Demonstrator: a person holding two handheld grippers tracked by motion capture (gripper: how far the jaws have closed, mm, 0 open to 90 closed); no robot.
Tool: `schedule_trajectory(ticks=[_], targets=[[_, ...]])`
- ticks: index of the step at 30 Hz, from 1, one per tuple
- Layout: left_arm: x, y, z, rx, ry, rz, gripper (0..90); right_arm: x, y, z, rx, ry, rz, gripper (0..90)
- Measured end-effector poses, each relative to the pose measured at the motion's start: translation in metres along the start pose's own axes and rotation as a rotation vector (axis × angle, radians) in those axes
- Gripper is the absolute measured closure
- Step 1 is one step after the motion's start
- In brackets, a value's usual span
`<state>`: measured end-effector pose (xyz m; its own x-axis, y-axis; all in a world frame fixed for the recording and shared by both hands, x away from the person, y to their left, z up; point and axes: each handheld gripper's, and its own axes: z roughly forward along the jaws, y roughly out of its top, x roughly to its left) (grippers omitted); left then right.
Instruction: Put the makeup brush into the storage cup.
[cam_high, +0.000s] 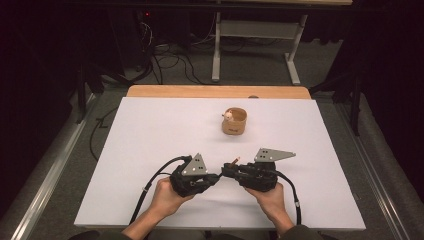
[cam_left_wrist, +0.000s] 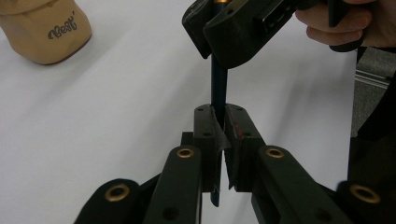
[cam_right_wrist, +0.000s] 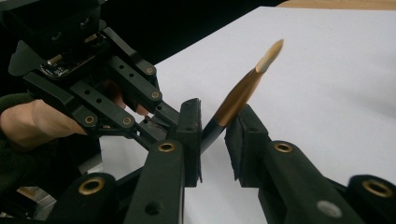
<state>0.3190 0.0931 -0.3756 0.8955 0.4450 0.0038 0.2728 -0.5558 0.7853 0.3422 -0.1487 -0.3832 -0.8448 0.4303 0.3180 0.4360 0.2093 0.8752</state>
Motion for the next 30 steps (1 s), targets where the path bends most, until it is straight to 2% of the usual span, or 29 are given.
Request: schedule_trajectory(ticks=[18,19,30], targets=[[-0.0011,0.0002,0.0002,-0.001,0.004,0.005,83.9,0.0000,0.0000,0.0000,-0.010,0.023,0.009,81.5],[-0.0016,0.0004,0.0005,-0.001,0.001,0.009,83.9,0.0000,-0.0001,0.0001,-0.017,0.041,0.014,84.5],[-0.0004,0.0007,-0.0030,-0.036,-0.027,0.001,82.2,0.0039,0.0019,-0.0040,-0.039,0.038,0.006,85.7]])
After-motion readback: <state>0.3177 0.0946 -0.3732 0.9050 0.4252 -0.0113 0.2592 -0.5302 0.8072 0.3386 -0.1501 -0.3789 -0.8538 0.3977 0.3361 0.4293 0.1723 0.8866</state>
